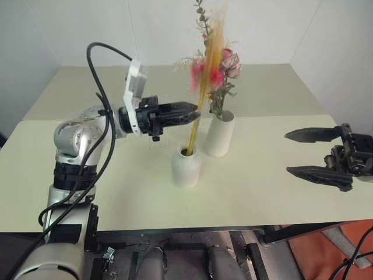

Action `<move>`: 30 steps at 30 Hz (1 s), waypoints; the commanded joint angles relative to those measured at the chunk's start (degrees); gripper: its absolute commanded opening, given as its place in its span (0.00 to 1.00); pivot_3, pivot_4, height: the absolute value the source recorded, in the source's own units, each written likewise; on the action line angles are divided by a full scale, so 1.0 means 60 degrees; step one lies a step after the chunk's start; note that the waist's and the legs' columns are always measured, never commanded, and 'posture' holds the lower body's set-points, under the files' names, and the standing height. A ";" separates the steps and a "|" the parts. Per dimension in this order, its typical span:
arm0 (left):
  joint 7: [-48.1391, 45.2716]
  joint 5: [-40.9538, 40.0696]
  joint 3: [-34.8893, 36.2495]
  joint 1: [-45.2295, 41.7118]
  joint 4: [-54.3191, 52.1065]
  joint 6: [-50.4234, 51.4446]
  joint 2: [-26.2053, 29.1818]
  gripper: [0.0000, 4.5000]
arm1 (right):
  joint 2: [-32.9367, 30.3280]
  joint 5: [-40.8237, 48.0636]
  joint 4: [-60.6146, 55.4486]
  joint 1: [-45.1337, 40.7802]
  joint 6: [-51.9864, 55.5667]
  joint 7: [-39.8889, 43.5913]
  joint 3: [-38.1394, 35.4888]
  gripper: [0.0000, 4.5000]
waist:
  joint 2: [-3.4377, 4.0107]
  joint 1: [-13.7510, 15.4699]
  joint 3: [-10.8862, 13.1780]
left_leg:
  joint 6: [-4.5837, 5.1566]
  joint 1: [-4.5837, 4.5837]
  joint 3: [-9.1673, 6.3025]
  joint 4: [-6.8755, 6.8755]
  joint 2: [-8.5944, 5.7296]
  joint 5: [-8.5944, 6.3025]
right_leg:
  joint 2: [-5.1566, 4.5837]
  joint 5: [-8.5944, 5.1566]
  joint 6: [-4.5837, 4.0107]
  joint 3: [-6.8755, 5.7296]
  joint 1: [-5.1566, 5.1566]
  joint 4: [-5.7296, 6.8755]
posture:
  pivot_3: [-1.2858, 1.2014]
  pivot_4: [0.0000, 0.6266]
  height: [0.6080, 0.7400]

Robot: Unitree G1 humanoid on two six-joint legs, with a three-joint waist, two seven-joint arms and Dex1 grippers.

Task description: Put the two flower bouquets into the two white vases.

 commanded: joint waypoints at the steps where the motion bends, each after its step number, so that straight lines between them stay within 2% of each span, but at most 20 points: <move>1: -0.0283 -0.0114 0.0157 0.0217 -0.0566 -0.0157 0.0304 0.62 | -0.0115 0.0279 -0.0184 -0.0072 0.0059 -0.0053 -0.0244 1.00 | 0.0000 0.0000 0.0000 | 0.0000 0.0002 0.0000 0.0000 0.0000 0.0000 | 0.0000 -0.0001 0.0000 0.0000 0.0002 -0.0001 | 0.52 0.24 1.00; 6: -0.0464 -0.0105 0.0533 0.0940 -0.0964 -0.0058 0.1212 0.99 | -0.0143 0.0208 -0.0107 -0.0142 0.0057 -0.0086 -0.0124 1.00 | 0.0000 -0.0026 0.0000 | 0.0000 0.0003 0.0000 0.0000 0.0004 0.0000 | 0.0002 -0.0003 0.0004 0.0000 0.0000 0.0000 | 0.52 0.24 1.00; 12: -0.0694 -0.0272 0.1829 0.2356 -0.1443 -0.0506 0.2403 1.00 | -0.0151 -0.0131 0.0007 0.0014 -0.0056 -0.0164 0.0011 1.00 | 0.0001 -0.0020 0.0000 | 0.0000 0.0006 0.0001 0.0000 0.0008 0.0000 | 0.0003 -0.0004 0.0003 -0.0001 0.0000 -0.0002 | 0.52 0.24 1.00; 20: -0.1606 -0.0412 0.3838 0.4264 -0.1624 -0.0926 0.4091 1.00 | 0.0033 -0.1158 0.0178 -0.0234 -0.0192 -0.1398 0.0587 1.00 | 0.0001 -0.0021 0.0000 | 0.0000 0.0001 0.0004 -0.0003 0.0013 -0.0001 | 0.0003 -0.0007 -0.0003 -0.0002 -0.0011 -0.0007 | 0.52 0.24 1.00; 25: -0.1483 -0.0667 0.4159 0.5010 -0.2178 -0.0813 0.4349 1.00 | -0.0037 -0.1219 0.0251 -0.0446 -0.0130 -0.1575 0.0745 1.00 | 0.0001 0.0040 0.0000 | 0.0000 0.0001 0.0007 -0.0005 0.0014 -0.0001 | -0.0001 -0.0009 -0.0004 -0.0003 -0.0010 -0.0010 | 0.52 0.24 1.00; 30: -0.1129 -0.0989 0.3901 0.4867 -0.2428 -0.0729 0.4182 1.00 | -0.0102 -0.1177 0.0027 -0.0241 -0.0003 -0.1717 0.0544 1.00 | -0.0001 0.0048 -0.0001 | -0.0001 -0.0001 0.0009 -0.0005 0.0016 -0.0001 | -0.0001 -0.0009 -0.0004 -0.0003 -0.0008 -0.0017 | 0.52 0.24 1.00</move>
